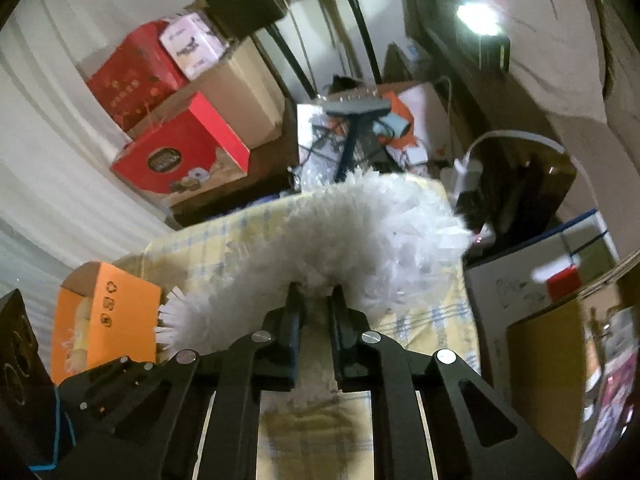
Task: Organize objects
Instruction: 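Lift the white duster with the right tool and carry it toward the box, then lower the duster into the orange box and open the right tool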
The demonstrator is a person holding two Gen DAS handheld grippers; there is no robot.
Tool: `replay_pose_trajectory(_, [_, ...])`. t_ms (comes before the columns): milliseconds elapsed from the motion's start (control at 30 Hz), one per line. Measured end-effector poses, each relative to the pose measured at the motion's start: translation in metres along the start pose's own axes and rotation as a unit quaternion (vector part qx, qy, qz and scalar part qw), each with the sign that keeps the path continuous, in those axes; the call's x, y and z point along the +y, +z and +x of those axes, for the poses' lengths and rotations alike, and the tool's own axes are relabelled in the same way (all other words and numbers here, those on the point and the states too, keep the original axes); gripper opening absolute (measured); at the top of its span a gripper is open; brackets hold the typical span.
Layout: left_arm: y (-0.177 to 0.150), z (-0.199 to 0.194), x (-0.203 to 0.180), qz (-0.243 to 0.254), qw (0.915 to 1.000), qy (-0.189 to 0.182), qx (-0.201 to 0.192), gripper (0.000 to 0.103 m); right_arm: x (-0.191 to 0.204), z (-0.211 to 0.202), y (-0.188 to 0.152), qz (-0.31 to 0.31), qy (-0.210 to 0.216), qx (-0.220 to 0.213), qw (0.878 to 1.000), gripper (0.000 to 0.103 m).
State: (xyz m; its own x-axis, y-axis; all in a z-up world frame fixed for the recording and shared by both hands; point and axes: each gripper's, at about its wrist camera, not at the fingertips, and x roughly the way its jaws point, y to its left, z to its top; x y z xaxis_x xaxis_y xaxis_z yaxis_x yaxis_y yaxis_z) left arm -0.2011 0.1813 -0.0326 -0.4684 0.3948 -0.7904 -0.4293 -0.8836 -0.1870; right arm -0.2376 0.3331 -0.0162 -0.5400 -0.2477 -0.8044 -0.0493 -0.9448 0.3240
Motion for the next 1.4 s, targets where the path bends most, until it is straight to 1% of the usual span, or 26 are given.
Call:
replay_pose_trajectory(167, [0.011,-0.034,-0.005,0.009,0.9997,-0.008,-0.019,0.011,0.015,-0.033,0.006,-0.022,-0.002,-0.026,0.999,0.01])
replay_pose_trajectory(267, [0.017,-0.057,-0.005,0.018,0.9993,-0.007,-0.031,0.011,0.027,-0.055,0.011,-0.033,0.003,-0.042,0.999,0.01])
replay_pose_trajectory(467, [0.021,-0.093,0.008,0.019,0.9988,-0.009,-0.044,0.011,0.052,-0.081,0.013,-0.05,0.027,-0.051,0.997,0.01])
replay_pose_trajectory(633, [0.019,-0.121,0.018,0.03,0.9982,0.001,-0.051,0.011,0.074,-0.094,0.01,-0.067,0.04,-0.056,0.995,0.01])
replay_pose_trajectory(733, [0.012,-0.135,0.033,0.018,0.9981,0.007,-0.058,0.011,0.094,-0.098,0.007,-0.083,0.047,-0.056,0.994,0.01])
replay_pose_trajectory(867, [-0.002,-0.147,0.062,-0.003,0.9983,0.013,-0.057,0.011,0.116,-0.094,0.002,-0.094,0.072,-0.046,0.992,0.01])
replay_pose_trajectory(1000, [-0.018,-0.157,0.096,-0.022,0.9984,0.018,-0.048,0.011,0.145,-0.078,-0.006,-0.113,0.091,-0.027,0.989,0.01])
replay_pose_trajectory(1167, [-0.034,-0.178,0.136,-0.037,0.9975,0.043,-0.041,0.011,0.183,-0.059,-0.016,-0.137,0.113,-0.007,0.984,0.01])
replay_pose_trajectory(1300, [-0.047,-0.192,0.164,-0.052,0.9963,0.056,-0.04,0.011,0.217,-0.041,-0.023,-0.153,0.132,0.01,0.979,0.01])
replay_pose_trajectory(1400, [-0.059,-0.196,0.185,-0.057,0.9959,0.063,-0.03,0.011,0.242,-0.025,-0.028,-0.164,0.143,0.027,0.976,0.01])
